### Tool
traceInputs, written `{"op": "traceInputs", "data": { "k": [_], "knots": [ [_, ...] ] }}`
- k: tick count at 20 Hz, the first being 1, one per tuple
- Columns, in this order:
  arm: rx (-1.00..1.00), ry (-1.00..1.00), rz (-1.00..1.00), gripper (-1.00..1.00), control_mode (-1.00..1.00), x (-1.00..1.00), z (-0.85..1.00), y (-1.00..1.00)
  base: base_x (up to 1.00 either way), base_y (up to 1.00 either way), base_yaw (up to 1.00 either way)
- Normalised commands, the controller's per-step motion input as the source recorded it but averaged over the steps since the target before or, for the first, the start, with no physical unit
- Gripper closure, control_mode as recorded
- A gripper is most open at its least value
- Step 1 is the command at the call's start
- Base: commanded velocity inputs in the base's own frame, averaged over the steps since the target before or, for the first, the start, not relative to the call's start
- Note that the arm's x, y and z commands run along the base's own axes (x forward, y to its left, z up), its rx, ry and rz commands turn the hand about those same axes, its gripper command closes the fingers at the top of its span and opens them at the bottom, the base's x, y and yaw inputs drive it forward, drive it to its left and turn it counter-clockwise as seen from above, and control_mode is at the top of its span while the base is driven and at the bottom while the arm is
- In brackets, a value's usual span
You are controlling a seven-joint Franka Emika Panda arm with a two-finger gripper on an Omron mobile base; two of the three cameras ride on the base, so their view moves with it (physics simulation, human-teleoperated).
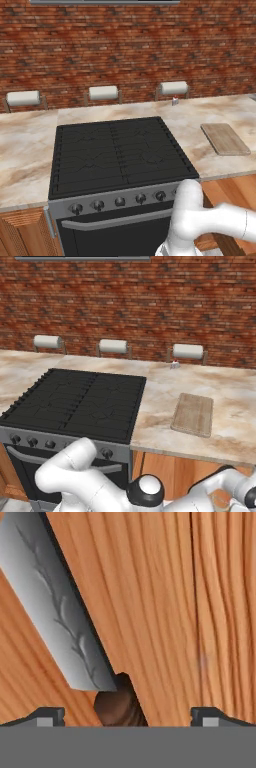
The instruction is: Open the drawer on the right and place the cutting tools on the cutting board.
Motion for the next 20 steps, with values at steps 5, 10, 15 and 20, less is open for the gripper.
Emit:
{"op": "traceInputs", "data": {
  "k": [5, 10, 15, 20],
  "knots": [
    [0.1, 0.03, 0.09, -1.0, -1.0, -0.06, -0.13, -0.38, 0.0, 0.0, 0.0],
    [0.08, 0.02, 0.09, -1.0, -1.0, -0.43, -0.05, -0.12, 0.0, 0.0, 0.0],
    [0.08, 0.0, 0.09, -1.0, -1.0, -0.32, 0.0, 0.01, 0.0, 0.0, 0.0],
    [0.06, -0.03, 0.06, -1.0, -1.0, -0.29, 0.04, 0.17, 0.0, 0.0, 0.0]
  ]
}}
